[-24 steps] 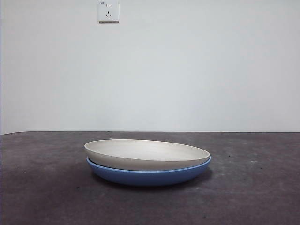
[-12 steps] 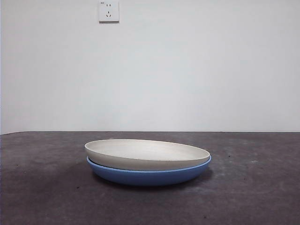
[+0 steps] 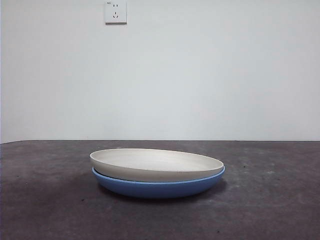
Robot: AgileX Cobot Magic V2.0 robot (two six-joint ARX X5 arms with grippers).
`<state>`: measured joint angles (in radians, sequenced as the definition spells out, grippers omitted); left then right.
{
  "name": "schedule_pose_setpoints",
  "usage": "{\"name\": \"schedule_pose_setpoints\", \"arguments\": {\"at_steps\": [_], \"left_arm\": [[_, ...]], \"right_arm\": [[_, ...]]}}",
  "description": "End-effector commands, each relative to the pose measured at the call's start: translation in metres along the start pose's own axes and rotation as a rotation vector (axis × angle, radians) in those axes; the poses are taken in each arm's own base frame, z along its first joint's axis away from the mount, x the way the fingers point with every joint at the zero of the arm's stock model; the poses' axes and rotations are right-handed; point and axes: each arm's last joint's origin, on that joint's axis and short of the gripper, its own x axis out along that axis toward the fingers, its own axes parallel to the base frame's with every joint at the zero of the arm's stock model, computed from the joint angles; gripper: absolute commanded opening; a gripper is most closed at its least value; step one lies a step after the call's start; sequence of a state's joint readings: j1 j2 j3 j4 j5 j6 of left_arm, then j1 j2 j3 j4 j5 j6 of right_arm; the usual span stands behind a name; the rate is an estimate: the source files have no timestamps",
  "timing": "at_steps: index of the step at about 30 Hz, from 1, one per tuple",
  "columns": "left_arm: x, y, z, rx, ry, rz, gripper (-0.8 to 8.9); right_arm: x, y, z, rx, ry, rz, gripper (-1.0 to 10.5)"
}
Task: Pick up the white plate, put it on the blue plate, put it on desk
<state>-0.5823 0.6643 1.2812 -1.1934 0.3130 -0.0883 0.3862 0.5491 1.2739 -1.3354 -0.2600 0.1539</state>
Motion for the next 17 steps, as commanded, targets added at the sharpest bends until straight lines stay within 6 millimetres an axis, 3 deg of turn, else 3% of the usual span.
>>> {"name": "schedule_pose_setpoints", "arguments": {"at_steps": [1,4,8,17], "left_arm": [[0.003,0.005,0.001,-0.020,-0.023,0.052,0.24],[0.015,0.019,-0.006,-0.089,-0.044,0.148,0.22],[0.034,0.045,-0.026,-0.111,-0.199,0.310,0.24],[0.084,0.095,-0.115,-0.106,-0.483,0.654,0.24]], "right_arm": [[-0.004,0.001,-0.002,-0.002,0.027,0.002,0.2],[-0.004,0.001,-0.002,-0.002,0.027,0.002,0.2],[-0.004,0.001,-0.002,-0.002,0.027,0.002,0.2],[-0.004,0.001,-0.002,-0.002,0.027,0.002,0.2]]}}
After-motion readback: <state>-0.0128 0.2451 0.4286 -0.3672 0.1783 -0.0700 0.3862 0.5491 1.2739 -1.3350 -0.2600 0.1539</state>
